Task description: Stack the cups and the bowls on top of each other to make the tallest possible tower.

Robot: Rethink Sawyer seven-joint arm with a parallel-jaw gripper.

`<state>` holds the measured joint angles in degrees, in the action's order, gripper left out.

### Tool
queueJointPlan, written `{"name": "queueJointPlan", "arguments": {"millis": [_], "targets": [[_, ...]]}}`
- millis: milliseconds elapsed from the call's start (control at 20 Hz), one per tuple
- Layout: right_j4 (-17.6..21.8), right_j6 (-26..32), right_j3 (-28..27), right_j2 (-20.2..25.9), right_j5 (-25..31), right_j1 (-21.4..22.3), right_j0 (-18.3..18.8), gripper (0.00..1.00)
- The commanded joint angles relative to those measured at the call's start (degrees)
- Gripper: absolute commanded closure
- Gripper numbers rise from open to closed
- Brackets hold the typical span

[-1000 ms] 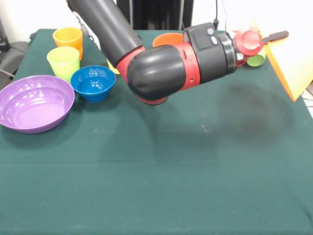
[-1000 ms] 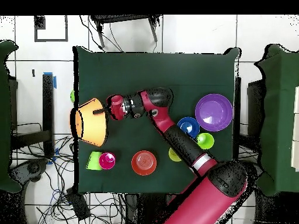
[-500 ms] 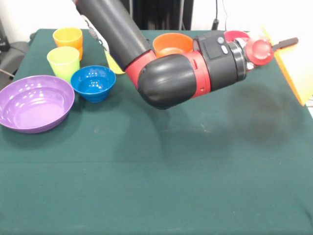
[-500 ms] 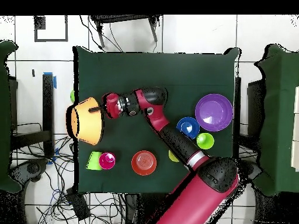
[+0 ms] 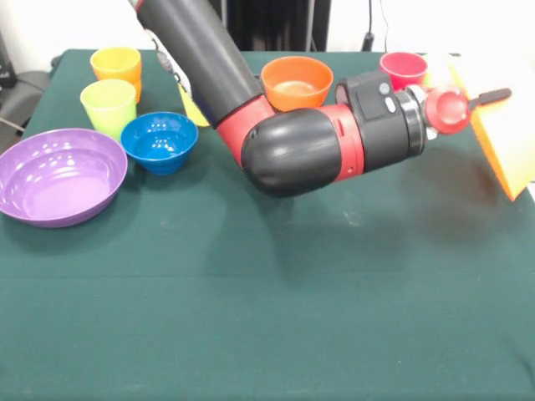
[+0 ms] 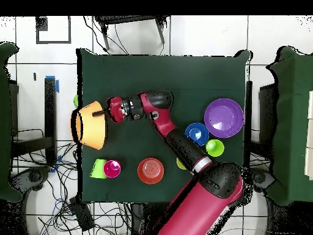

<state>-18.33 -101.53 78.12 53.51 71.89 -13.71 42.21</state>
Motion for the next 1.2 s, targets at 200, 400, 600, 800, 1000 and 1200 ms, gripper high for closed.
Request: {"name": "queueJointPlan", "arguments": {"millis": [200, 400, 600, 800, 1000, 1200], "targets": [[-3.12, -4.72, -14.96, -6.97, 3.63, -2.98, -4.02, 1.00], [-2.91, -5.38, -15.40, -7.45, 2.12, -2.58, -4.32, 1.00], [-2.63, -7.63, -17.30, -9.08, 1.72, -2.62, -5.51, 1.00], [-3.18, -9.76, -17.18, -9.57, 1.57, -1.84, -6.26, 1.00], [-3.87, -10.98, -19.10, -10.13, 5.77, -1.59, -7.40, 1.00], [-4.18, -11.55, -22.24, -10.80, 9.28, -1.44, -8.62, 1.00]]}}
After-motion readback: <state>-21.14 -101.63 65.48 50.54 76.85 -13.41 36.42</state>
